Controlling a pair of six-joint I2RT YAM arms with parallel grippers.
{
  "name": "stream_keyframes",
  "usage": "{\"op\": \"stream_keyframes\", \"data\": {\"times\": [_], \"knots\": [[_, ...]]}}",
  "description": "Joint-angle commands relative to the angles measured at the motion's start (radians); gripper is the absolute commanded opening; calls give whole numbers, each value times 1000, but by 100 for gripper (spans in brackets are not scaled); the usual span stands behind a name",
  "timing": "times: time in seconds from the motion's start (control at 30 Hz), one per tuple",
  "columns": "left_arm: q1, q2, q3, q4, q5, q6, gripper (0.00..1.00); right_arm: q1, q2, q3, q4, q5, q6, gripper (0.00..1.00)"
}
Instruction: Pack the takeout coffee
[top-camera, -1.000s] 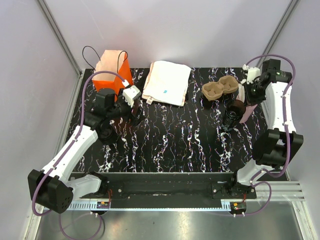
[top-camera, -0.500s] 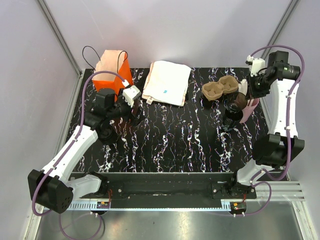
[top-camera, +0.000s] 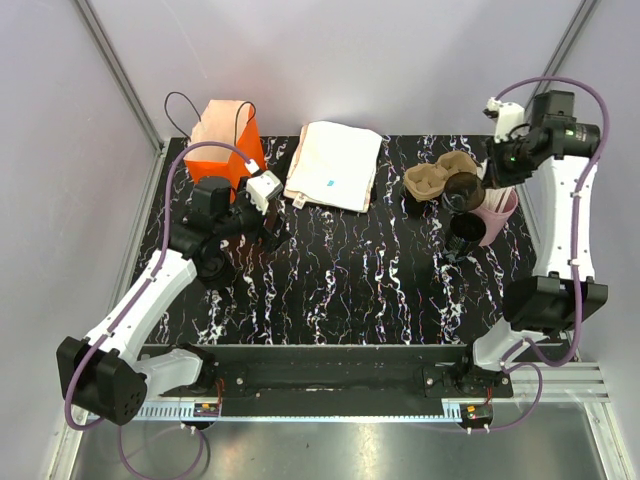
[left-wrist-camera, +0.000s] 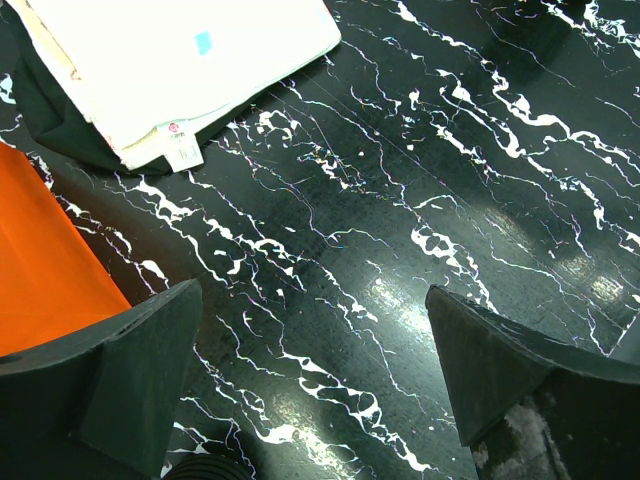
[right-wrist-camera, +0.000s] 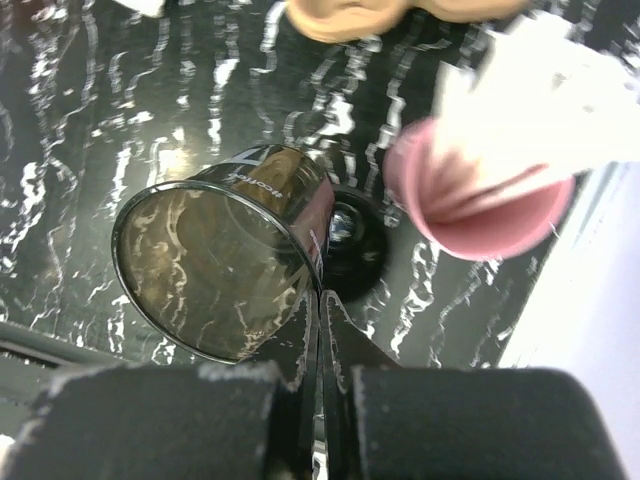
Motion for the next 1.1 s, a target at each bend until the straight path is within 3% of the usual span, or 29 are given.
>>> {"op": "stream_keyframes", "data": {"times": [0.0, 0.33, 0.6, 1.07], "knots": [[-3, 2, -3, 54, 13, -3, 99, 130, -49, 4, -54, 4, 51, 0], [-2, -6, -6, 58, -3, -2, 99, 381, 58, 4, 16, -2, 126, 0], [1, -6, -9, 65, -7, -2, 99, 448, 182, 51, 133, -42, 183, 0], [4, -1, -13, 68, -10, 2, 99, 527, 483, 254, 130, -40, 257, 0]]}}
